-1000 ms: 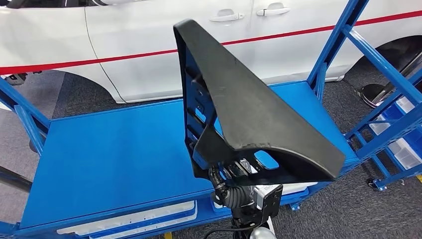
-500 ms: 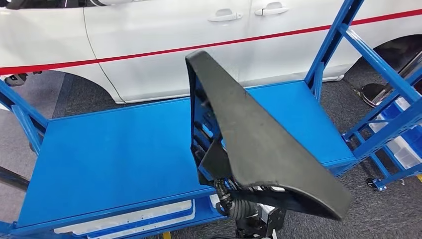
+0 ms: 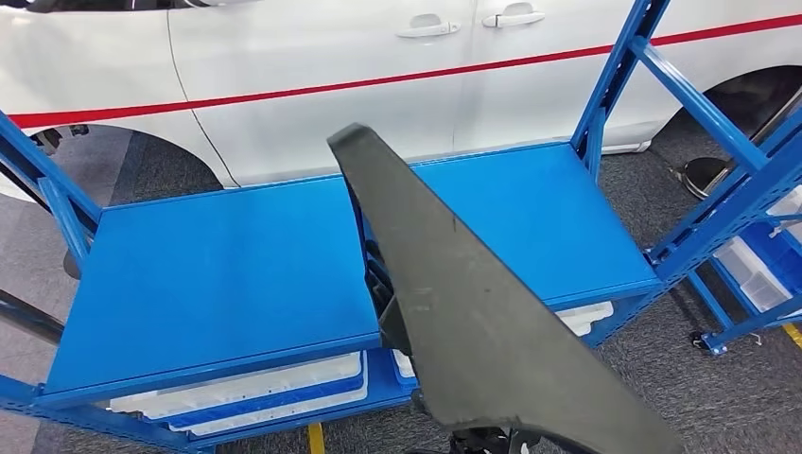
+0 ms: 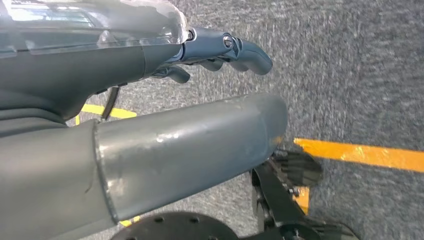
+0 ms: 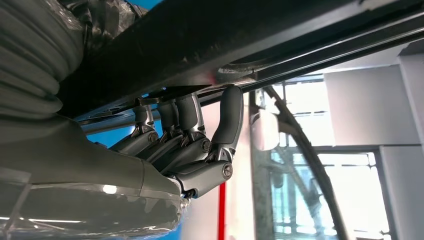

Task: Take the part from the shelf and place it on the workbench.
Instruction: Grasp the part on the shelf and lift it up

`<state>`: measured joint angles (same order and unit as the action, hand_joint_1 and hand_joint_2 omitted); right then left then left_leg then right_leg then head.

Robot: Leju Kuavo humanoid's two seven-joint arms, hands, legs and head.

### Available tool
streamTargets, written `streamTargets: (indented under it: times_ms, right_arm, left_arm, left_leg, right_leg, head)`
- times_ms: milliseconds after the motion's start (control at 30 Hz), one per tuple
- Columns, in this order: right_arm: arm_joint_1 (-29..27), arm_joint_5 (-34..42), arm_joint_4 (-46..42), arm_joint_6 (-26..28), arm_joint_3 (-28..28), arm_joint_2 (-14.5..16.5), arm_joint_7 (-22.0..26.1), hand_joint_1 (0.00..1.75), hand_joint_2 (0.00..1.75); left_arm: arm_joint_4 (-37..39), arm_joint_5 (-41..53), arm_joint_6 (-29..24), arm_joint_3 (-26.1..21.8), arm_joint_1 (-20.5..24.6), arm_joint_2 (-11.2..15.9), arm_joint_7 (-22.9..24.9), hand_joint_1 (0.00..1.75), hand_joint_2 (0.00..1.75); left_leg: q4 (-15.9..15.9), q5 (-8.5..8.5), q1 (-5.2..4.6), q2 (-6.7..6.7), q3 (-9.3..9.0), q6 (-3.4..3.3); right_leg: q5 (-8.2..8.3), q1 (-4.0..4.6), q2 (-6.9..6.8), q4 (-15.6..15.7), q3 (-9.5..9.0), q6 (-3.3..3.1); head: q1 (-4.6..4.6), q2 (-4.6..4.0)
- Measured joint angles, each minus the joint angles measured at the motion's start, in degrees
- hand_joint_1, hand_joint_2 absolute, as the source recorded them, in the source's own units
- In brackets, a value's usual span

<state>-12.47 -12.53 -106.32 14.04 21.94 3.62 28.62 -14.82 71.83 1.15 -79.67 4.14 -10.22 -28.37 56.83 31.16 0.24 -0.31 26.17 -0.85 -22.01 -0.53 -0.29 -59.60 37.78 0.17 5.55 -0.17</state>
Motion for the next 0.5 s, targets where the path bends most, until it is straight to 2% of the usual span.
streamTargets:
  times_ms: [33,67,100,133,167,200,233,267,300,333,400,433,467,500]
  right_arm:
    - [-0.02,-0.08,-0.07,0.03,-0.01,0.02,0.21,1.75,1.75]
    - [-0.03,-0.1,-0.17,0.07,-0.01,0.03,0.4,1.75,1.75]
    - [-0.02,-0.1,-0.25,0.12,-0.02,0.03,0.56,1.75,1.75]
    - [-0.01,-0.09,-0.3,0.16,-0.02,0.03,0.65,1.75,1.75]
    - [0.0,-0.03,-0.34,0.18,-0.02,0.02,0.71,1.75,1.75]
    - [0.01,0.06,-0.34,0.21,-0.02,0.02,0.81,1.75,1.75]
    - [0.0,0.17,-0.34,0.23,-0.02,0.01,0.96,1.75,1.75]
    - [0.0,0.27,-0.34,0.25,-0.02,0.01,1.11,1.75,1.75]
    - [0.01,0.32,-0.36,0.26,-0.02,0.02,1.27,1.75,1.75]
    - [0.03,0.33,-0.42,0.26,-0.02,0.02,1.38,1.75,1.75]
    - [0.11,0.33,-0.59,0.25,-0.02,0.03,1.49,1.75,1.75]
    - [0.14,0.34,-0.7,0.23,-0.02,0.03,1.5,1.75,1.75]
    - [0.16,0.35,-0.77,0.21,-0.02,0.03,1.51,1.75,1.75]
    - [0.14,0.36,-0.83,0.19,-0.02,0.04,1.52,1.75,1.75]
  left_arm:
    - [0.01,0.0,0.01,-0.03,-0.04,-0.02,0.03,0.0,0.0]
    - [0.02,0.0,0.0,-0.07,-0.06,-0.03,0.07,0.0,0.0]
    - [0.03,0.0,-0.01,-0.11,-0.07,-0.03,0.09,0.0,0.0]
    - [0.03,0.0,-0.02,-0.15,-0.02,-0.01,0.1,0.0,0.0]
    - [0.03,-0.02,-0.03,-0.2,-0.02,0.0,0.11,0.0,0.0]
    - [0.03,-0.04,-0.05,-0.25,-0.02,0.02,0.11,0.0,0.0]
    - [0.03,-0.05,-0.08,-0.3,-0.02,0.02,0.11,0.0,0.0]
    - [0.03,-0.08,-0.1,-0.35,-0.02,0.02,0.11,0.0,0.0]
    - [0.04,-0.1,-0.12,-0.41,-0.03,0.01,0.12,0.0,0.0]
    - [0.04,-0.11,-0.12,-0.47,-0.02,0.01,0.13,0.0,0.0]
    - [0.05,-0.14,-0.12,-0.59,0.0,-0.01,0.13,0.0,0.0]
    - [0.05,-0.14,-0.12,-0.66,0.01,-0.01,0.13,0.0,0.0]
    - [0.05,-0.15,-0.13,-0.71,0.02,-0.01,0.12,0.0,0.0]
    - [0.05,-0.15,-0.13,-0.76,-0.01,-0.01,0.11,0.0,0.0]
  left_leg:
    - [-0.2,-0.65,0.09,0.15,0.28,-0.26]
    - [-0.43,-1.37,0.23,0.32,0.71,-0.61]
    - [-0.66,-2.11,0.4,0.53,1.3,-0.98]
    - [-0.67,-2.72,0.43,0.75,1.96,-1.26]
    - [-0.6,-3.26,0.41,0.83,2.69,-1.49]
    - [-0.44,-3.81,0.4,0.91,3.47,-1.57]
    - [-0.21,-4.32,0.39,0.95,4.31,-1.51]
    - [0.11,-4.75,0.4,0.96,5.17,-1.38]
    - [0.51,-5.11,0.43,0.96,6.04,-1.22]
    - [0.99,-5.37,0.46,0.95,6.82,-1.02]
    - [1.91,-5.81,0.41,0.88,8.03,-0.47]
    - [2.21,-6.06,0.37,0.85,8.35,-0.11]
    - [2.32,-6.39,0.33,0.82,8.54,0.29]
    - [2.28,-6.79,0.35,0.79,8.6,0.72]
  right_leg:
    - [-0.16,-0.08,0.09,-0.04,0.16,0.31]
    - [-1.24,-0.12,0.18,-0.64,0.49,0.57]
    - [-3.42,-0.16,0.27,-2.3,1.08,0.79]
    - [-6.4,-0.31,0.31,-5.1,1.83,0.95]
    - [-9.3,-0.35,0.3,-8.6,2.6,1.12]
    - [-11.27,-0.41,0.3,-12.08,3.15,1.28]
    - [-11.89,-0.45,0.29,-14.43,3.08,1.43]
    - [-11.29,-0.53,0.29,-14.97,2.16,1.53]
    - [-9.93,-0.63,0.28,-13.47,0.23,1.59]
    - [-8.62,-0.75,0.27,-10.1,-2.59,1.58]
    - [-8.2,-0.62,0.33,-2.76,-7.69,1.24]
    - [-8.56,-0.46,0.38,-0.5,-8.96,0.95]
    - [-8.89,-0.23,0.43,0.35,-9.2,0.58]
    - [-8.55,-0.15,0.45,0.43,-8.83,0.09]
  head:
    - [0.01,0.0]
    - [0.01,0.0]
    - [0.02,0.0]
    - [0.02,0.0]
    - [0.03,0.0]
    - [0.02,0.0]
    - [0.02,0.0]
    - [0.01,0.0]
    - [0.01,0.0]
    - [0.01,0.0]
    - [0.0,0.0]
    - [0.0,0.0]
    - [-0.01,0.0]
    - [-0.02,0.0]
